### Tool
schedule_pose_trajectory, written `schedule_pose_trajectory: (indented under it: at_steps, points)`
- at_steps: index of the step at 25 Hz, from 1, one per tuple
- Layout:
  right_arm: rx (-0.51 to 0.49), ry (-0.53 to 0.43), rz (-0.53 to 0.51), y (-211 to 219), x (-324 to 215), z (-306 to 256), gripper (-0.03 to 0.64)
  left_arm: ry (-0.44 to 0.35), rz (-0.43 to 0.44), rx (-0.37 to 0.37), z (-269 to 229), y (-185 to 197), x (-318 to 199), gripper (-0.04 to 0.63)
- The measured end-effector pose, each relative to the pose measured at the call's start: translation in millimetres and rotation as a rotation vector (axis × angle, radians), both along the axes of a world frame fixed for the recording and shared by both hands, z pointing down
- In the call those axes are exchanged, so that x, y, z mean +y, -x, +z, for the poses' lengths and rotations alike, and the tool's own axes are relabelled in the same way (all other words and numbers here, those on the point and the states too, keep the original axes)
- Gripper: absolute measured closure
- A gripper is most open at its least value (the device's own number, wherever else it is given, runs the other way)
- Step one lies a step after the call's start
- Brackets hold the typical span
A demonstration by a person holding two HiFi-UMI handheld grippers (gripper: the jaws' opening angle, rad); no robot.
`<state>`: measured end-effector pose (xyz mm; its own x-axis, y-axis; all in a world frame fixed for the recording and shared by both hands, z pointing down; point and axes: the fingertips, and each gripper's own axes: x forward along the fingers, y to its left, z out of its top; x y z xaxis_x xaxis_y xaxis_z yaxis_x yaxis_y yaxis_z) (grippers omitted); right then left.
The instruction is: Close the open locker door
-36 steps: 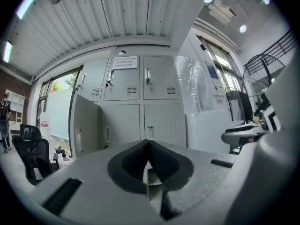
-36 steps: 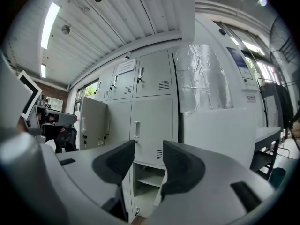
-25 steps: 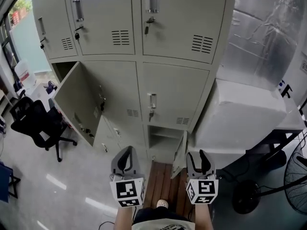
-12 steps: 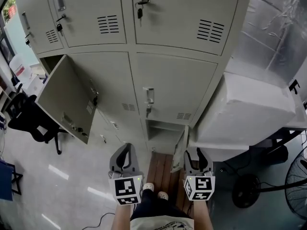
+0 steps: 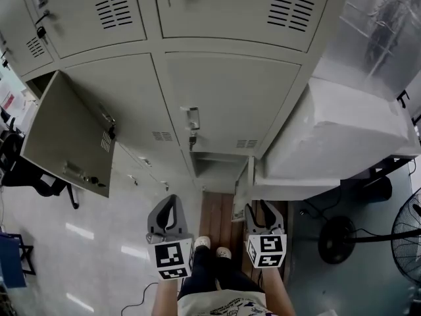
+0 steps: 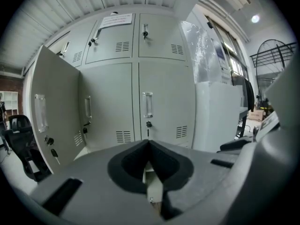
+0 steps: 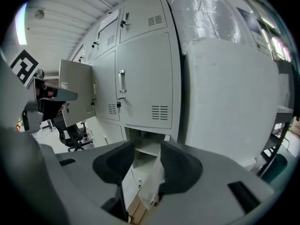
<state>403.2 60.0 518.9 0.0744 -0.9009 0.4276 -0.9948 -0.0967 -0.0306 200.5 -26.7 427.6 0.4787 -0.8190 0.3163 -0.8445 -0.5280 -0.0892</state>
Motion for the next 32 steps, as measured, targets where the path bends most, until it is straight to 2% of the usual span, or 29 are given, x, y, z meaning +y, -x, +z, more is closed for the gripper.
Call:
schedule_pose_trajectory:
  at_steps: [18,21,26,32]
  points:
    - [-0.059,0.196,0.046,6,22,86,0.436,0.091,0.097,-0.055,51,-11,-2,0.597]
    - [-0.081,0.208,0.046,6,25,95,0.436,0.103,0.102,-0.059,57,-12,-1,0.597]
    - [-0.087,0.230,0.032,9,25,104,0.482,0.110,0.097,-0.067,62,-9,-1,0.597]
    - [-0.084,0.245,0.029,11,25,110,0.499,0.120,0.076,-0.071,66,-2,-2,0.597]
